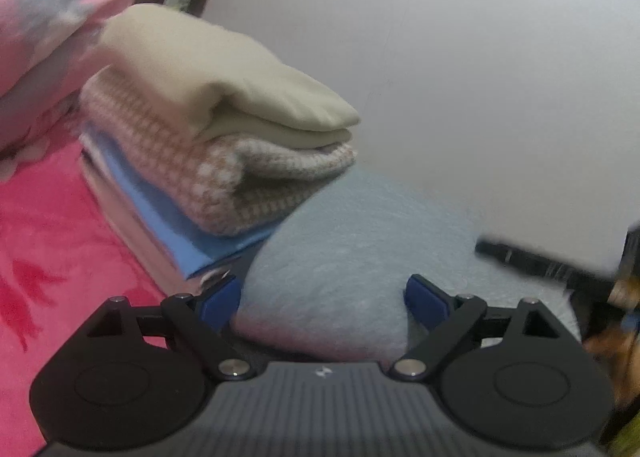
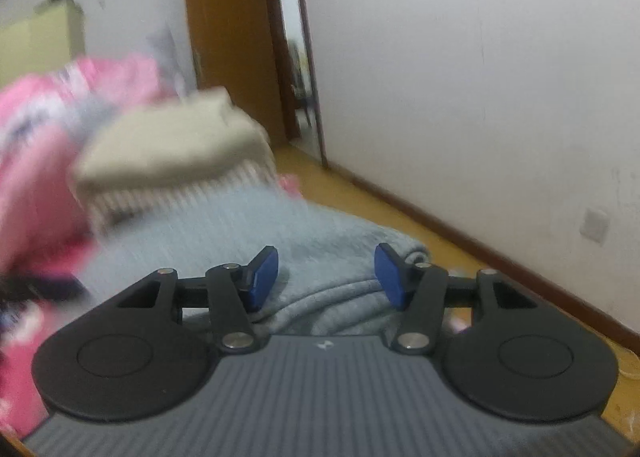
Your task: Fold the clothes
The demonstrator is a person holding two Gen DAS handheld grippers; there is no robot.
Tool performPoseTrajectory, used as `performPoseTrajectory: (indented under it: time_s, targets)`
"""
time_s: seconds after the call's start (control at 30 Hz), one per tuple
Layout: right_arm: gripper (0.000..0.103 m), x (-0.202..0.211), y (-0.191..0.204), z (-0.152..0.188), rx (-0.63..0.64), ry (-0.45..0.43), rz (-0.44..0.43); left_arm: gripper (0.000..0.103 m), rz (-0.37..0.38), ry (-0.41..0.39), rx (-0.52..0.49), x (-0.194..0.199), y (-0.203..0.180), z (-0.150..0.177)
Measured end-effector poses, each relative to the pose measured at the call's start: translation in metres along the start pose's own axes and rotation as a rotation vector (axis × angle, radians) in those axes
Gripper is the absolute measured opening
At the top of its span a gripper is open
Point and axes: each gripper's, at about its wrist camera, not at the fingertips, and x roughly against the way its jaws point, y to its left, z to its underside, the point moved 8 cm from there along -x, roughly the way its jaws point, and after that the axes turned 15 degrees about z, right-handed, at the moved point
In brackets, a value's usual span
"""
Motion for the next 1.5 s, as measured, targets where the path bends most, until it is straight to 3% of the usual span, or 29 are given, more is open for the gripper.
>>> performPoseTrajectory:
  time_s: [0.13,0.27,0.43,0.53,0.6,0.67,0.83,0.93,1.17,1.3,1.5]
  targets:
    - [0.055,0.057,-0.018,-0.017,-0.144,-0.072,-0.045,0.091,-0.044,-0.006,-0.027,0.044,-0.015,0.0]
    - [0.066,0.136,-0.028,-0.004,-0.193,-0.11,-0.102,0.091,-0.082,-0.003,-0.05,0.093,-0.035,0.006]
    - [0.081,0.222,-0.02,0.047,-0.238,-0.038,-0.224,0.099,-0.088,0.015,-0.083,0.147,-0.075,0.036]
    - [0.087,0.262,-0.004,0.073,-0.234,-0.003,-0.238,0.102,-0.093,0.012,-0.102,0.174,-0.096,0.052]
    - [0.09,0.283,0.01,0.085,-0.207,0.005,-0.207,0.103,-0.096,0.011,-0.115,0.192,-0.111,0.064]
    - [0.101,0.297,0.024,0.094,-0.173,0.002,-0.163,0.103,-0.098,0.009,-0.128,0.209,-0.125,0.075]
    - [0.102,0.328,0.049,0.115,-0.14,-0.02,-0.04,0.103,-0.116,0.007,-0.153,0.252,-0.158,0.102]
    - [0.102,0.334,0.062,0.127,-0.154,0.021,0.023,0.103,-0.194,0.014,-0.123,0.267,-0.152,0.115]
    - [0.102,0.348,0.098,0.151,-0.128,0.101,0.157,0.103,-0.265,-0.001,-0.072,0.302,-0.134,0.128]
    - [0.102,0.357,0.118,0.152,-0.035,0.078,0.231,0.103,-0.322,0.001,-0.06,0.312,-0.128,0.128]
    - [0.102,0.368,0.127,0.143,0.028,0.024,0.34,0.103,-0.34,-0.012,-0.073,0.318,-0.134,0.128]
